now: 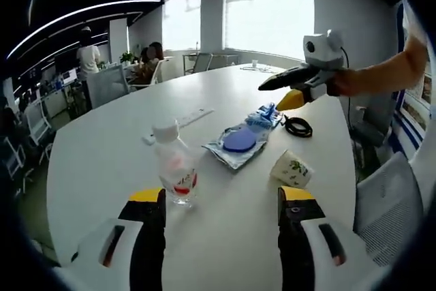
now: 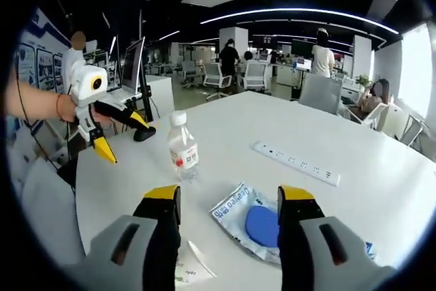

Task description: Arrange the tabletop items into an orderly group along one side of the table until the central work area is clear of visible clutter.

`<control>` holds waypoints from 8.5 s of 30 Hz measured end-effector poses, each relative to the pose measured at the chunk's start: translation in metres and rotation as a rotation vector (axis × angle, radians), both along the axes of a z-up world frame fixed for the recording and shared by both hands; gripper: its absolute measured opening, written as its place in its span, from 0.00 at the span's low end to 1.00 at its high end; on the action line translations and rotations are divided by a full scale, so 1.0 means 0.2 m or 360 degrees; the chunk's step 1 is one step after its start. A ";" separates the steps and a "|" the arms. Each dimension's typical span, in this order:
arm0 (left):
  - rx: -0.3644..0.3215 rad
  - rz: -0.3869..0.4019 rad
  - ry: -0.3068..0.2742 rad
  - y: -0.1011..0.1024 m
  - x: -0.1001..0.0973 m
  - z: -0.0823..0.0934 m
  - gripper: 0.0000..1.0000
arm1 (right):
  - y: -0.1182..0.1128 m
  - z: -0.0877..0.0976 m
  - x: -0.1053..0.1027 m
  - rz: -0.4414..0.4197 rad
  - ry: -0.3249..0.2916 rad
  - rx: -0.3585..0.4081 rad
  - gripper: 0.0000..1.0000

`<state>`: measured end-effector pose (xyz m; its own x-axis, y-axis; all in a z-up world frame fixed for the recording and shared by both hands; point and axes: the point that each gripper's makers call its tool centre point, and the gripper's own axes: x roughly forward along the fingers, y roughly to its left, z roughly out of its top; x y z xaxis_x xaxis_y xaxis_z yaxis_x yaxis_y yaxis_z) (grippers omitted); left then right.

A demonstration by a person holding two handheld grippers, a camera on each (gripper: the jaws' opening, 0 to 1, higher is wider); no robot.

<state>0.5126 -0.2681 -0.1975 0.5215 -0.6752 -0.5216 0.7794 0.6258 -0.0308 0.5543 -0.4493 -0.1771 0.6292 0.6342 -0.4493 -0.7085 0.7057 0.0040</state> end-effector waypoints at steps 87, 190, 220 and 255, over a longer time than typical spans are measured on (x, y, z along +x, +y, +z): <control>-0.0095 0.0347 0.0106 0.12 -0.44 -0.03 0.65 | 0.31 -0.16 -0.12 0.1280 0.0479 -0.0474 0.00; -0.0111 0.0305 0.0072 0.14 -0.44 0.04 0.70 | 0.23 -0.20 -0.01 0.1031 0.0019 -0.0716 0.40; 0.0017 0.0073 0.0036 -0.09 -0.48 0.12 0.79 | -0.48 -0.01 -0.38 0.0336 0.0060 -0.0394 0.56; 0.0045 0.0118 0.0123 -0.26 -0.66 0.00 0.97 | -1.01 -0.16 -0.96 -0.0174 0.0213 -0.0137 0.82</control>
